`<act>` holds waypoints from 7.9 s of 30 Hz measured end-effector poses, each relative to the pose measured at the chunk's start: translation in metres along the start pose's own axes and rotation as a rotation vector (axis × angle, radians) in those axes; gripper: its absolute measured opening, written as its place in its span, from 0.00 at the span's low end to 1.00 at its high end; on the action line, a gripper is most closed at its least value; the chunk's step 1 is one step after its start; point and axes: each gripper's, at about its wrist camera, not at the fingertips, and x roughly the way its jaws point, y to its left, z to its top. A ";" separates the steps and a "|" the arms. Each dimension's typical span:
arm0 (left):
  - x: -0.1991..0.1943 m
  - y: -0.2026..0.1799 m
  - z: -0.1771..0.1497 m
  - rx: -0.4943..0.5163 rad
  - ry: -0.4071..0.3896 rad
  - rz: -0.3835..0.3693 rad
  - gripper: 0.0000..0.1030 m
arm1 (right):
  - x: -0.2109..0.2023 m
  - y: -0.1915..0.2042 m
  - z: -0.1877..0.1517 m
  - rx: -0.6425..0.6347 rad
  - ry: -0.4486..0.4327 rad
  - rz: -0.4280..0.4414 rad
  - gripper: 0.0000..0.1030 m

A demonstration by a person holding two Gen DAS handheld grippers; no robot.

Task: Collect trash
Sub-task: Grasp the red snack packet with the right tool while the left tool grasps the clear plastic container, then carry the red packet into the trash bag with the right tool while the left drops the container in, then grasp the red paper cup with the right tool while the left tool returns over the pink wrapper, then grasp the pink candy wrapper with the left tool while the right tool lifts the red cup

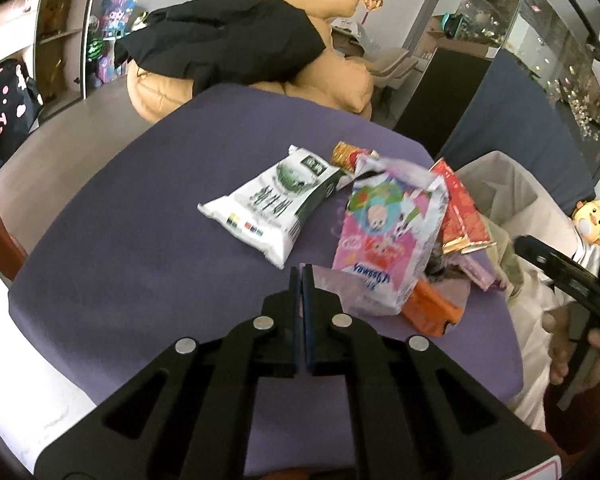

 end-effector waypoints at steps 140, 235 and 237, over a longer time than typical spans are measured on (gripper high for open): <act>0.039 -0.040 0.053 0.030 0.002 0.085 0.50 | 0.033 -0.043 -0.038 0.151 0.181 0.174 0.55; 0.075 -0.040 0.047 -0.025 0.128 -0.036 0.16 | 0.005 -0.064 0.006 0.067 -0.017 -0.015 0.49; 0.068 -0.040 0.048 -0.008 0.101 -0.022 0.07 | 0.004 -0.066 0.005 0.073 -0.017 -0.014 0.49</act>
